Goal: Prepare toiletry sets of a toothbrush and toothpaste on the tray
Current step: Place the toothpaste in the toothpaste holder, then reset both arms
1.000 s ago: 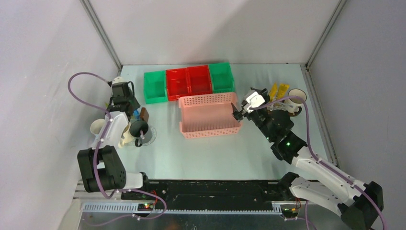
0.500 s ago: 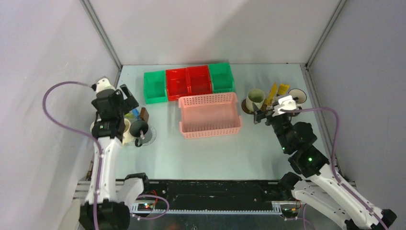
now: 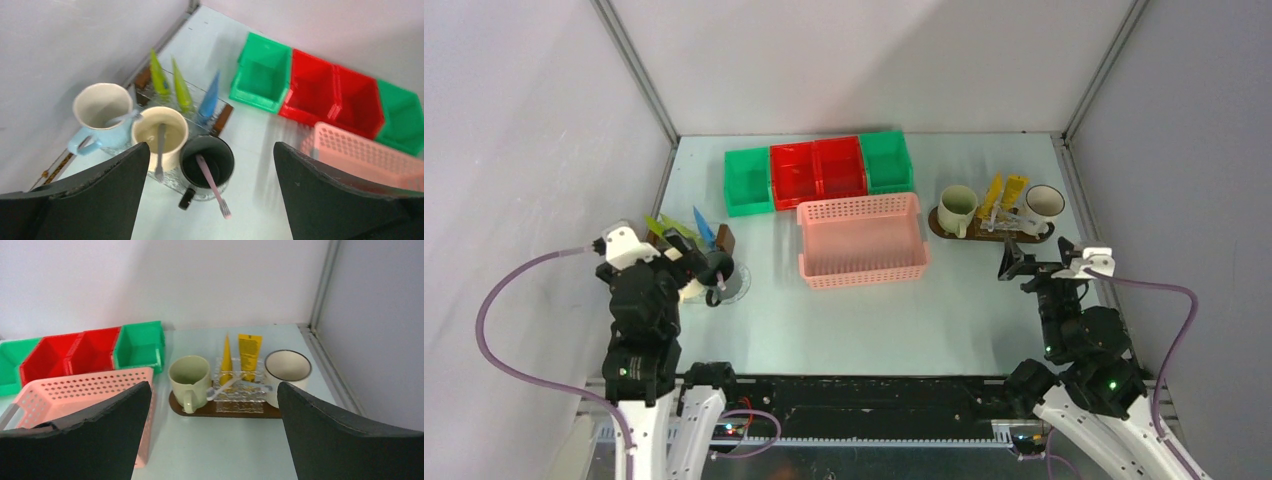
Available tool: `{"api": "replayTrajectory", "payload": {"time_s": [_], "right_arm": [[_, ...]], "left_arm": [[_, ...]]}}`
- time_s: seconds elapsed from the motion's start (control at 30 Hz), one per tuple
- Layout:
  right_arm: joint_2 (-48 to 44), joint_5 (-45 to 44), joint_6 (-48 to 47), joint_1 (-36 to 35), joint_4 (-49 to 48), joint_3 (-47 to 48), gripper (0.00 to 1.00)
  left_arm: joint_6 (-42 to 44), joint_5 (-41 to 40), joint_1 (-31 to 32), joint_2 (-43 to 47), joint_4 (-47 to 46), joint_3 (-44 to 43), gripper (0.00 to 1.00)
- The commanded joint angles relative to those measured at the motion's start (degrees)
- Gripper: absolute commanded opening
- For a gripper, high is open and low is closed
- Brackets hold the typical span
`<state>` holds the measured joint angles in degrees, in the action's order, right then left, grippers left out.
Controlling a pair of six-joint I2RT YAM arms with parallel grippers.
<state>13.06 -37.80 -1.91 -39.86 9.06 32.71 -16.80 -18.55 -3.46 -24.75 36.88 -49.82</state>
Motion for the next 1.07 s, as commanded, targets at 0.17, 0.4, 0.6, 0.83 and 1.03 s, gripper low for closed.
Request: {"api": "replayTrajectory", "payload": {"time_s": [0.17, 0.4, 0.6, 0.83, 1.03], "right_arm": [[-5.3, -13.2, 9.2, 0.2, 16.3, 2.7, 1.00], [-11.0, -19.8, 16.7, 0.1, 27.7, 6.0, 0.99], [-18.2, -23.4, 22.0, 0.1, 31.4, 6.6, 1.00], [-18.0, -24.6, 27.4, 0.2, 35.7, 7.3, 1.00], [-18.0, -25.7, 28.8, -0.2, 36.6, 7.4, 0.99]], "left_arm": [[3.3, -9.2, 17.4, 9.4, 3.8, 1.7, 1.00], [4.6, -12.5, 23.4, 26.6, 1.3, 10.6, 1.00], [1.2, -11.5, 23.3, 36.9, 1.8, 15.3, 1.00], [-10.4, -11.4, 23.9, 37.9, 7.2, 16.8, 1.00], [-13.8, -13.8, 28.4, 37.8, 8.9, 17.5, 1.00]]}}
